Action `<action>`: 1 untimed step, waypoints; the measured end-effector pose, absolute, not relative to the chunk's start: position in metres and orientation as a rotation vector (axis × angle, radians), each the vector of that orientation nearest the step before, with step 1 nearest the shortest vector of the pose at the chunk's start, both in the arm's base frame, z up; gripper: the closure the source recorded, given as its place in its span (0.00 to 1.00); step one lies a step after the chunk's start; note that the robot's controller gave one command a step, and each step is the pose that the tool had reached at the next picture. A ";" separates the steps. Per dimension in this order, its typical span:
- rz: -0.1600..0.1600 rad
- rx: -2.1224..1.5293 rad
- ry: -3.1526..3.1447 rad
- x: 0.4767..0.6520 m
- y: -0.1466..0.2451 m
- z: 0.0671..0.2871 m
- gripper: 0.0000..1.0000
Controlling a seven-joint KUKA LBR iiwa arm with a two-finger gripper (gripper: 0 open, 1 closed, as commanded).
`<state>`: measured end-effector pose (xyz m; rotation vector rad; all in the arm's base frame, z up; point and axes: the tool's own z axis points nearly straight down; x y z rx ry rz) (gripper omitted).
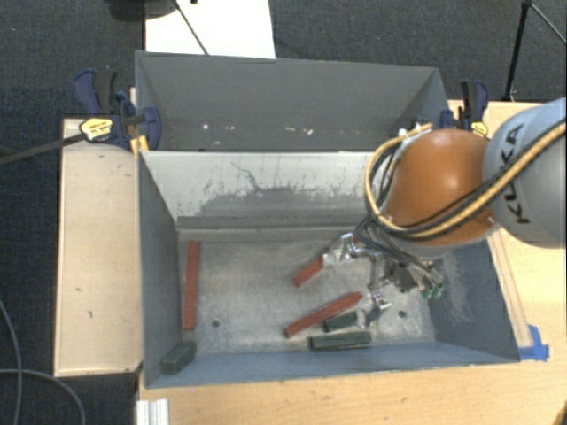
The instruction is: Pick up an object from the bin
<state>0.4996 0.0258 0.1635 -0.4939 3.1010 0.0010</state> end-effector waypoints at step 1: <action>-0.001 -0.697 3.056 0.500 0.010 0.095 0.00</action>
Offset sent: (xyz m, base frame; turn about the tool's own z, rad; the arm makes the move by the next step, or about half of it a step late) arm 0.0108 -0.0224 -0.0935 -0.0265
